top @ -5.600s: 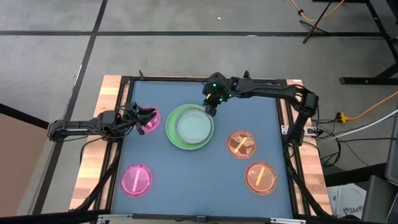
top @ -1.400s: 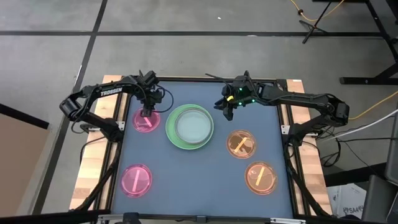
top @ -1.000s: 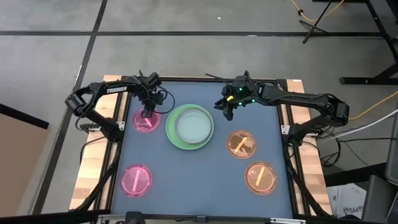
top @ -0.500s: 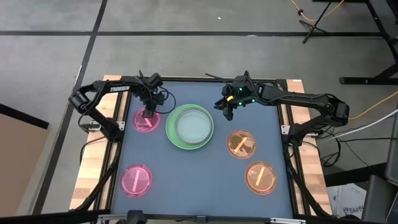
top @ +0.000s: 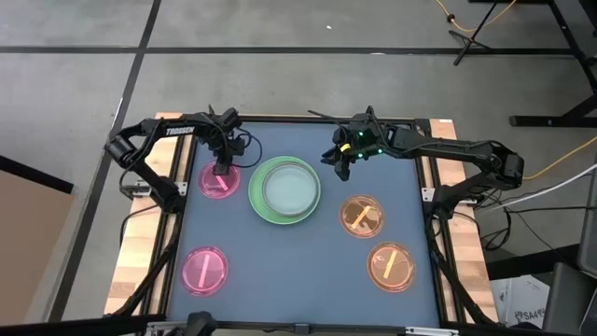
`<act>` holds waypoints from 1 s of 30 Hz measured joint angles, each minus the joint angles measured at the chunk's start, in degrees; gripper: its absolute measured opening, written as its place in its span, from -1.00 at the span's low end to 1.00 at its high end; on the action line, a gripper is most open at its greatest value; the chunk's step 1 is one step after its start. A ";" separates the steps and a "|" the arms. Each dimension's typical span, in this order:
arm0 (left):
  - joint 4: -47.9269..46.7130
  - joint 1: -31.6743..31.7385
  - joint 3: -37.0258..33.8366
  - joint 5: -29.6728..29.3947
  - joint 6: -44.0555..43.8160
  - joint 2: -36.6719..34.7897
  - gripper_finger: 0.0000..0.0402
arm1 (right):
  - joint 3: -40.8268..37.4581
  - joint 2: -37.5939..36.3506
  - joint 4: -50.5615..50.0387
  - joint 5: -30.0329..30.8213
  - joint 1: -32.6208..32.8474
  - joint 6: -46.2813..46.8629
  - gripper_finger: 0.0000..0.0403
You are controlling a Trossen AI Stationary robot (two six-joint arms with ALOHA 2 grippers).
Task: Stack plastic plates
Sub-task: Stack the top transparent pink plate on the blue plate
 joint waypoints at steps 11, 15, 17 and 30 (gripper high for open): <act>-0.14 0.24 0.23 0.20 -0.04 2.28 -0.38 | 0.00 0.00 0.00 0.00 0.01 0.00 -0.57; -0.14 0.24 0.17 0.12 0.86 2.30 -0.39 | 0.00 0.00 0.00 0.00 0.00 0.00 -0.57; -0.14 0.24 0.15 0.06 1.17 2.33 -0.41 | 0.00 0.00 0.00 0.00 0.01 0.00 -0.57; 0.07 0.24 0.08 -0.31 1.33 2.46 -0.83 | 0.00 0.00 0.00 0.00 0.01 0.00 -0.57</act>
